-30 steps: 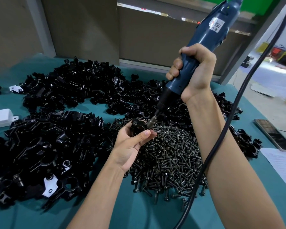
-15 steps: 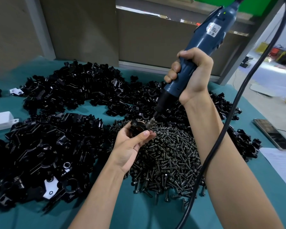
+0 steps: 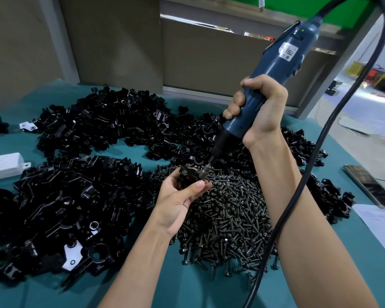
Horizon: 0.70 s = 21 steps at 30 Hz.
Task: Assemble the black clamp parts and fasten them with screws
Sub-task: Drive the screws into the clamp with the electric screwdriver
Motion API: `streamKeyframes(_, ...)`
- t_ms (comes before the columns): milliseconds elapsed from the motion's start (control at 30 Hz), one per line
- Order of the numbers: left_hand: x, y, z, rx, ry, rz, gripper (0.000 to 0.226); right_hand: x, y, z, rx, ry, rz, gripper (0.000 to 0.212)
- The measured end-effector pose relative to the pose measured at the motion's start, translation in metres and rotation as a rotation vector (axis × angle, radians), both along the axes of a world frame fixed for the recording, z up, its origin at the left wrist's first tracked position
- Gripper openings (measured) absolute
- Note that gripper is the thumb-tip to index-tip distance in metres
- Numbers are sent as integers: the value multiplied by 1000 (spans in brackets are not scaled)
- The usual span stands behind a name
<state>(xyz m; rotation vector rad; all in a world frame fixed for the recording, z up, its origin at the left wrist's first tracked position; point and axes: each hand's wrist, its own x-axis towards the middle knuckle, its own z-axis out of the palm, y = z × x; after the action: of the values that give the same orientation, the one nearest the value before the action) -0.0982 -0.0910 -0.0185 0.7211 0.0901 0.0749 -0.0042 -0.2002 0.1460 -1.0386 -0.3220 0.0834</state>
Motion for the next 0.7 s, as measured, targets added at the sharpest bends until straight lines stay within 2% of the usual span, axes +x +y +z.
streamKeyframes(133,1,0,-1,5,-31,-89,50,-4,-6,-1,11,-19,29,7)
streamKeyframes(233,0,-5,-1,5,-40,-149,59,-7,-13,4,5,-62,103,6)
streamKeyframes(300,0,-9,-2,29,-79,-179,53,-8,-18,8,13,-97,188,10)
streamKeyframes(400,-1,-10,0,7,-71,-152,62,-8,-19,10,22,-125,254,13)
streamKeyframes(467,-1,-6,-1,45,-81,-119,49,-7,-19,8,31,-139,267,12)
streamKeyframes(533,-2,-1,1,130,-96,-115,40,-4,-23,4,103,-161,431,24)
streamKeyframes(633,-5,-1,3,267,-133,-203,38,1,-36,1,271,-184,901,36)
streamKeyframes(700,-6,-6,2,317,-137,-231,37,3,-48,3,267,-231,968,32)
